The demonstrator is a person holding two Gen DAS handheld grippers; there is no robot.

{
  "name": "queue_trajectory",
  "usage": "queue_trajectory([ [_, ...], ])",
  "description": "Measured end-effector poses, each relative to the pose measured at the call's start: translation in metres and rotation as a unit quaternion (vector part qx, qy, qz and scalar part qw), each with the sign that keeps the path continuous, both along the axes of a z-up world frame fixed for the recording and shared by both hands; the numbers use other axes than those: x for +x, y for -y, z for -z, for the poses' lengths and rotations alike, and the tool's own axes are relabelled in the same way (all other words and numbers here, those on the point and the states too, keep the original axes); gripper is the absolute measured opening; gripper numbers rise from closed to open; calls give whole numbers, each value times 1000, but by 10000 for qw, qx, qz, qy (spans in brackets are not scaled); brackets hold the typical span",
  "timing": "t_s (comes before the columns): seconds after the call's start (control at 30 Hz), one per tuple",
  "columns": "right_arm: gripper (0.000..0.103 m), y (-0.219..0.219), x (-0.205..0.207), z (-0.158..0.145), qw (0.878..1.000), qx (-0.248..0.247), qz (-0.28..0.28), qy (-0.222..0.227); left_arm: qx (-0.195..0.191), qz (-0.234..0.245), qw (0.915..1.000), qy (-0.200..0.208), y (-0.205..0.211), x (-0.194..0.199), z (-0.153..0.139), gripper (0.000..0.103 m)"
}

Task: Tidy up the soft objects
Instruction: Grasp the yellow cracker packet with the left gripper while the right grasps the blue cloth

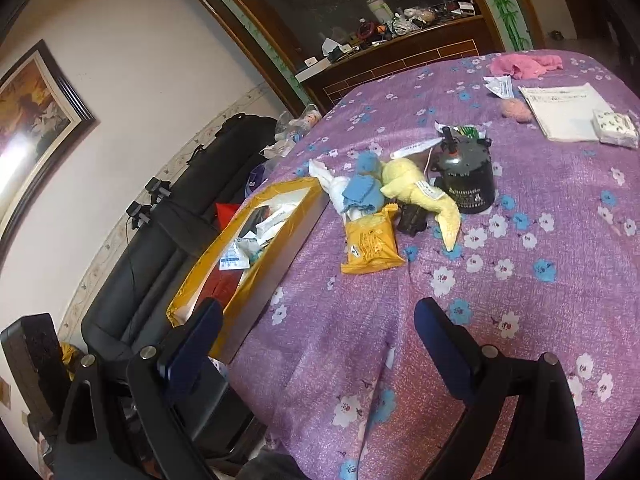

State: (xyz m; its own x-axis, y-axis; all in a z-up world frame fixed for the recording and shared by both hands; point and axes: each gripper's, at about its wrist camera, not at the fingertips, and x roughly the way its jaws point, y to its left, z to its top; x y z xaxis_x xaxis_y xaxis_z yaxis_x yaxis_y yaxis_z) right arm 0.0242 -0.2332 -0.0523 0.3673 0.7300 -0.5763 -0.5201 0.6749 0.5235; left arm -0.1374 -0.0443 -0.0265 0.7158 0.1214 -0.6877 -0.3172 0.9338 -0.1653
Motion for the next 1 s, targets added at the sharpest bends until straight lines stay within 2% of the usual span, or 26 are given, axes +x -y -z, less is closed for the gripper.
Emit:
queue_trajectory([
  [0.1, 97, -4, -4, 2, 9998, 88, -139, -101, -102, 14, 9999, 82, -1, 0, -1, 94],
  [0.33, 97, -3, 2, -3, 9999, 84, -90, -7, -318, 179, 9993, 24, -8, 20, -1, 94],
  [0.53, 97, -15, 20, -4, 9999, -51, -145, 64, -293, 90, 9995, -9, -24, 33, 10, 94],
  [0.63, 97, -15, 26, -1, 9999, -100, -42, 52, -466, 230, 9986, -104, -32, 48, 15, 94],
  [0.73, 97, -5, 36, 6, 9999, -65, 113, -17, -476, 380, 9980, -174, -33, 66, 18, 94],
  [0.9, 89, 7, 60, 21, 9990, -114, 346, -271, -358, 732, 9963, -282, -30, 90, 21, 94],
  [1.0, 87, -2, 79, 26, 9983, -295, 380, -333, -517, 777, 9949, -381, -32, 102, 28, 94],
])
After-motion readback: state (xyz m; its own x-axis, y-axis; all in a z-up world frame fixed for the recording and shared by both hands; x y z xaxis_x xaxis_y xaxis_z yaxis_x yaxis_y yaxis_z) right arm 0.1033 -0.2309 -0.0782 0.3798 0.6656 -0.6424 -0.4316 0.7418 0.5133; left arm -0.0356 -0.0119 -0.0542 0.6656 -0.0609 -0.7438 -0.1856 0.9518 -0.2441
